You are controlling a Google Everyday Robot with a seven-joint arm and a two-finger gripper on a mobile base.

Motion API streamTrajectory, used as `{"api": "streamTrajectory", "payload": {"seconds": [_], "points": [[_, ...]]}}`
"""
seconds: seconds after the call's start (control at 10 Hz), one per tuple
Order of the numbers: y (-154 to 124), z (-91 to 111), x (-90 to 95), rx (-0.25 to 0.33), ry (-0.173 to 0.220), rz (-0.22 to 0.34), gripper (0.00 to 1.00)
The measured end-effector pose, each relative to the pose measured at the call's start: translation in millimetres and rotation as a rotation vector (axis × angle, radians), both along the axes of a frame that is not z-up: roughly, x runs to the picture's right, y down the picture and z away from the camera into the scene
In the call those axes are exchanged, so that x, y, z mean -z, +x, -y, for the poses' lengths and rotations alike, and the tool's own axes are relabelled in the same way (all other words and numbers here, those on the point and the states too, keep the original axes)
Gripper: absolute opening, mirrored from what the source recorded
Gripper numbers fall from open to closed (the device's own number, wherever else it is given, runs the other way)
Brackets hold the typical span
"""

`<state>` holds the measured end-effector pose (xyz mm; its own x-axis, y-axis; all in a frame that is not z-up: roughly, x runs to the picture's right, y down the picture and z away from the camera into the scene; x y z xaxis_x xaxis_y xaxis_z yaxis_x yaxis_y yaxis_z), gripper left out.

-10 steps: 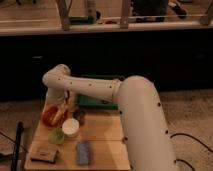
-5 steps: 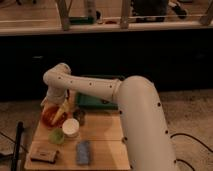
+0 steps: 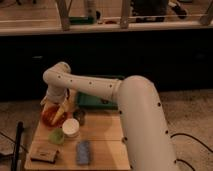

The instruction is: Place banana in red bowl

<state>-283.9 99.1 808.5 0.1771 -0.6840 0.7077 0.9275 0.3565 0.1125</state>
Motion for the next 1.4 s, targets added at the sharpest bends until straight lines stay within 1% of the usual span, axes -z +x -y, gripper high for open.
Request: {"api": "streamTrajectory", "payload": {"seconds": [0.5,1.4], "points": [[1.7,5.8,3.2,-0.012,0.024,0.012,0.8],[2.5,5.7,3.0,-0.012,0.023,0.011,0.8]]}}
